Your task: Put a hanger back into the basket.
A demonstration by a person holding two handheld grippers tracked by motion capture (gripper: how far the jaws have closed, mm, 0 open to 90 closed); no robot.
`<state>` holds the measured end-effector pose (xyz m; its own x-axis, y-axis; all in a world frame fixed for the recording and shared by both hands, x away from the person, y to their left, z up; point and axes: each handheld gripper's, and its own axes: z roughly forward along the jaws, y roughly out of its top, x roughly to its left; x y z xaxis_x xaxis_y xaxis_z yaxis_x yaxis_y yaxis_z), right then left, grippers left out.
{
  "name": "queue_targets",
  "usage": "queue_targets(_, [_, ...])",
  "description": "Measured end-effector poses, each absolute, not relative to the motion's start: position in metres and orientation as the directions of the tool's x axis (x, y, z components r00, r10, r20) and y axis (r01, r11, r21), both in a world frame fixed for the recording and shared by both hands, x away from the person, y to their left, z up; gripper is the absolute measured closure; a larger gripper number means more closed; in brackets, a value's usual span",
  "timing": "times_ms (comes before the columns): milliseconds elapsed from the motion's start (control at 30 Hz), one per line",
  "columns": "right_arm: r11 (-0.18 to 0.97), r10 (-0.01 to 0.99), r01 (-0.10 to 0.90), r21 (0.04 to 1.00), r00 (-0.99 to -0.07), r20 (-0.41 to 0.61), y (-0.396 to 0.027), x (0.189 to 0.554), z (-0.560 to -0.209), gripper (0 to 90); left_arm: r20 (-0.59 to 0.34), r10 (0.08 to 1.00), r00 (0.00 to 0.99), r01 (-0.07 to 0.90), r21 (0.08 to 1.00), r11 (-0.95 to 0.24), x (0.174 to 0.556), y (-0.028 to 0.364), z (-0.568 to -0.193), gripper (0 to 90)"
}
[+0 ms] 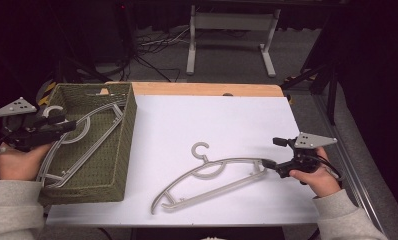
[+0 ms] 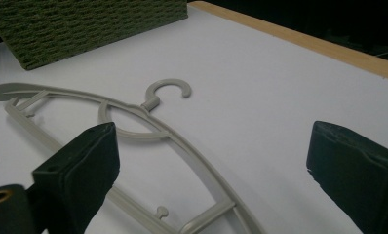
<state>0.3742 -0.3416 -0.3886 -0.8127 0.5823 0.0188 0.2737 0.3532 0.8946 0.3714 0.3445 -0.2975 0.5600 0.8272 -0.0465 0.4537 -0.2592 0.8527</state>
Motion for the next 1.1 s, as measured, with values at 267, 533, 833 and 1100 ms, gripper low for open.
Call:
queue_targets(267, [0.419, 0.54, 0.237, 0.877, -0.841, -0.03, -0.32, 0.382, -0.379, 15.7, 0.002, 0.722, 0.692, 0.336, 0.884, -0.325, 0.342, 0.28, -0.273, 43.7])
queue_targets(533, [0.429, 0.512, 0.229, 0.874, -0.858, -0.027, -0.305, 0.386, -0.376, 19.8, 0.082, 0.638, 0.765, 0.24, 0.884, -0.401, 0.318, 0.217, -0.267, 35.1])
queue_targets(833, [0.476, 0.464, 0.212, 0.853, -0.885, -0.039, -0.289, 0.392, -0.376, 26.2, -0.005, 0.542, 0.84, 0.266, 0.875, -0.404, 0.319, 0.167, -0.29, 33.0])
queue_targets(1100, [0.539, 0.43, 0.232, 0.809, -0.902, -0.028, -0.275, 0.398, -0.383, 30.6, -0.031, 0.5, 0.865, 0.26, 0.881, -0.396, 0.318, 0.14, -0.305, 31.2])
